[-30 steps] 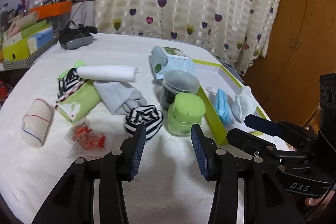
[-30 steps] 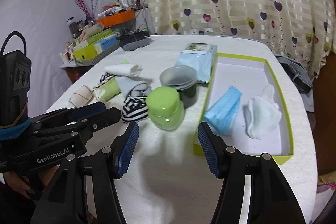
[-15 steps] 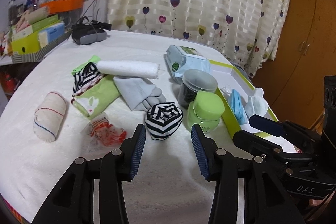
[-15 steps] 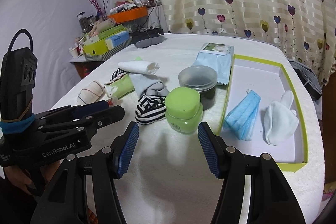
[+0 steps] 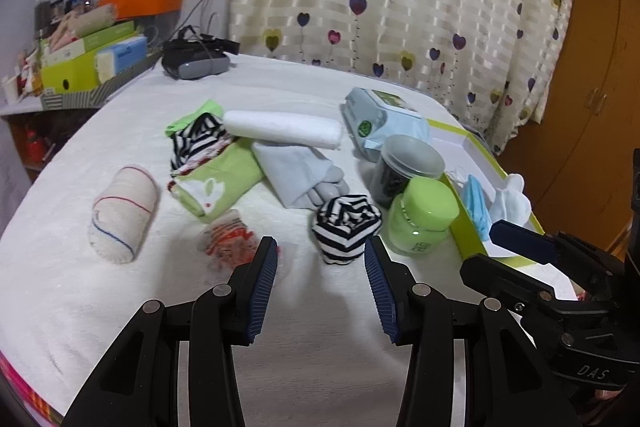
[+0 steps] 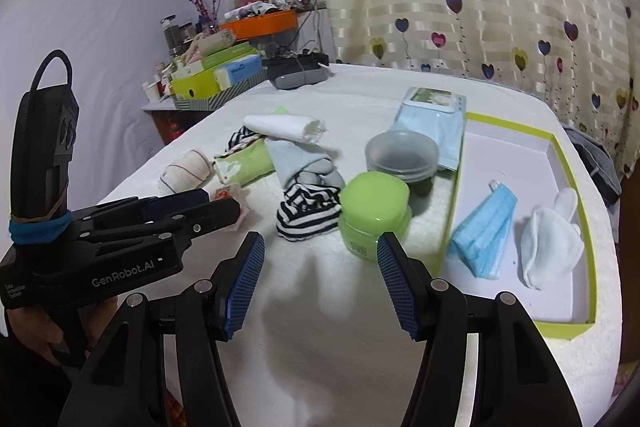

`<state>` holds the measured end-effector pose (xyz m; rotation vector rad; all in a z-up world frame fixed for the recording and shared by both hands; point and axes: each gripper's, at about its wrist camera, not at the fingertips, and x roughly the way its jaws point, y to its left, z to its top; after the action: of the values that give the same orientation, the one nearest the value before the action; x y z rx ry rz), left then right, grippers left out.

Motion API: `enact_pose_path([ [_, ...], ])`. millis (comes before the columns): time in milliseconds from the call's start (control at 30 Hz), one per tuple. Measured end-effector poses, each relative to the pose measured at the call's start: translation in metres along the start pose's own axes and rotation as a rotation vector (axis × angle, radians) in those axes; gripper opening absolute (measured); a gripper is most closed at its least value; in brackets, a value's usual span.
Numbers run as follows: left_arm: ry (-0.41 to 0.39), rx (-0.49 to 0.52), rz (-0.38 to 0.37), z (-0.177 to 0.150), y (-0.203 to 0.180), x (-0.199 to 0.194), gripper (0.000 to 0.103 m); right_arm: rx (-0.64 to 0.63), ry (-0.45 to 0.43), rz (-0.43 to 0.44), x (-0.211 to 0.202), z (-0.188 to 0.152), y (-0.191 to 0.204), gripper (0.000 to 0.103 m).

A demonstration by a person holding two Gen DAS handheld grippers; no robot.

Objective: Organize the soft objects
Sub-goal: 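Grasp the striped sock ball with the right tool while the left tool grasps the candy packet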

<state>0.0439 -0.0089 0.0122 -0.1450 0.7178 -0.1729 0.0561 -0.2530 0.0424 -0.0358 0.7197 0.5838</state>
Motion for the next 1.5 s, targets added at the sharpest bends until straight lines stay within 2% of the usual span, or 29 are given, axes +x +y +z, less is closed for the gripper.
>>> enact_pose_path([
  [200, 0.0, -0.023, 0.018, -0.001, 0.013, -0.001, 0.044, -0.019, 0.014, 0.031, 0.006, 0.005, 0.008, 0.06],
  [433, -0.003, -0.062, 0.033, -0.003, 0.037, -0.001, 0.045, -0.044, 0.039, 0.03, 0.018, 0.01, 0.017, 0.06],
  [500, 0.0, -0.069, 0.039, -0.003, 0.041, 0.001, 0.048, -0.053, 0.044, 0.033, 0.021, 0.011, 0.021, 0.06],
  [567, 0.01, -0.074, 0.037, -0.003, 0.044, 0.005, 0.052, -0.062, 0.048, 0.037, 0.024, 0.011, 0.024, 0.06],
  [1067, 0.085, -0.099, 0.067, 0.0, 0.055, 0.055, 0.053, -0.07, 0.067, 0.03, 0.034, 0.015, 0.025, 0.06],
  [1100, 0.081, -0.094, 0.065, 0.0, 0.055, 0.055, 0.05, -0.072, 0.069, 0.029, 0.035, 0.015, 0.025, 0.06],
  [1200, 0.076, -0.086, 0.063, -0.001, 0.056, 0.053, 0.03, -0.08, 0.077, 0.027, 0.039, 0.017, 0.026, 0.06],
  [1267, 0.072, -0.088, 0.048, -0.002, 0.058, 0.051, 0.025, -0.084, 0.084, 0.022, 0.044, 0.02, 0.028, 0.06],
  [1500, 0.035, -0.085, 0.008, -0.005, 0.061, 0.034, 0.019, -0.113, 0.124, 0.008, 0.064, 0.029, 0.036, 0.06],
])
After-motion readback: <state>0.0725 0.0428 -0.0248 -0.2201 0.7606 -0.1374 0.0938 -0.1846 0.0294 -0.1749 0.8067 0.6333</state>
